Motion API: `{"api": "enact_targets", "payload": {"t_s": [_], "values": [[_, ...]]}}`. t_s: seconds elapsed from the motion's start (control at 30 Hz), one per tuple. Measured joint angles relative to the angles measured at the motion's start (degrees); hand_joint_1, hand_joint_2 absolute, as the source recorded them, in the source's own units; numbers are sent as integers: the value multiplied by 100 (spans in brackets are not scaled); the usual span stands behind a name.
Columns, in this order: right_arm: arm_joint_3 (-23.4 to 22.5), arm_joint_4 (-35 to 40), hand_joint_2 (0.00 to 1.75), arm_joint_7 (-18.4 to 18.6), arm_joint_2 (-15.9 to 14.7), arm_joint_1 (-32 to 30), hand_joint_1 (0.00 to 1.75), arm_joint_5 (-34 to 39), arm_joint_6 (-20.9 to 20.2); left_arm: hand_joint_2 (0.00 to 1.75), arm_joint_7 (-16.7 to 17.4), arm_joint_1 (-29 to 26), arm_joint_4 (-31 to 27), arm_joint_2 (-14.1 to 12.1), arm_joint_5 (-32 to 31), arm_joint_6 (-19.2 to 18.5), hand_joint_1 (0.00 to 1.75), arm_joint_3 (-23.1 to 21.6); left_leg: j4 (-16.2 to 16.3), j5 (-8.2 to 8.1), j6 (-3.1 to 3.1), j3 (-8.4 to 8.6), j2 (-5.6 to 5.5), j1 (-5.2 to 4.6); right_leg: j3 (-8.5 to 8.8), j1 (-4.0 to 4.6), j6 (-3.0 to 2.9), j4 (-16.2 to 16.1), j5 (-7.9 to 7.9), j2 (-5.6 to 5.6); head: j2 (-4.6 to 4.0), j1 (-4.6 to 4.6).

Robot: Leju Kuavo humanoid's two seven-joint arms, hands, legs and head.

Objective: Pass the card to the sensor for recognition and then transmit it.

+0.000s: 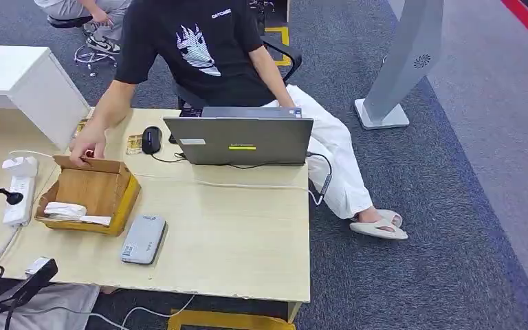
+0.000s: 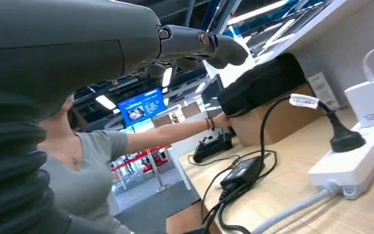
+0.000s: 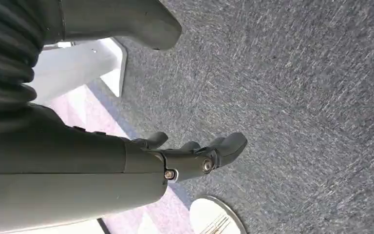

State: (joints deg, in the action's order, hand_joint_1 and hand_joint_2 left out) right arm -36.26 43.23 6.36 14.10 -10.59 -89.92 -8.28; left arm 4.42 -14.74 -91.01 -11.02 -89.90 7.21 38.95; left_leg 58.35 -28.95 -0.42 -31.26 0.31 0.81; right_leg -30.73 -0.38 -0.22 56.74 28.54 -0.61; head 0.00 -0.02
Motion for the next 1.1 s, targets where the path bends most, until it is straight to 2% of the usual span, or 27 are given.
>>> {"api": "enact_targets", "payload": {"t_s": [0.33, 0.6, 0.73, 1.1], "values": [[0, -260, 175, 33, -85, 261, 0, 0, 116, 175, 275, 115, 157, -266, -7, 20, 0, -380, 0, 2, 0, 5, 2, 0, 2, 0, -1, 0, -1, 5, 0, 4], [4, -245, 175, 72, -85, 258, 0, 0, -13, 175, 277, 117, 122, -175, -7, -65, 0, -467, 0, 0, -1, 2, 4, -1, -2, 0, -1, -1, -1, 8, 0, 0], [11, -236, 175, 83, -85, 258, 0, 0, -31, 175, 380, 102, 122, -221, -7, -103, 0, -527, 0, 0, -1, 3, 4, -1, -2, 0, -1, 0, -1, 8, 0, 0], [17, -236, 175, 83, -85, 258, 0, -2, -31, 175, 380, 94, 122, -225, -7, -107, 0, -597, 0, 1, -1, 3, 4, 0, -2, 0, -1, 0, -1, 8, 0, 2]]}}
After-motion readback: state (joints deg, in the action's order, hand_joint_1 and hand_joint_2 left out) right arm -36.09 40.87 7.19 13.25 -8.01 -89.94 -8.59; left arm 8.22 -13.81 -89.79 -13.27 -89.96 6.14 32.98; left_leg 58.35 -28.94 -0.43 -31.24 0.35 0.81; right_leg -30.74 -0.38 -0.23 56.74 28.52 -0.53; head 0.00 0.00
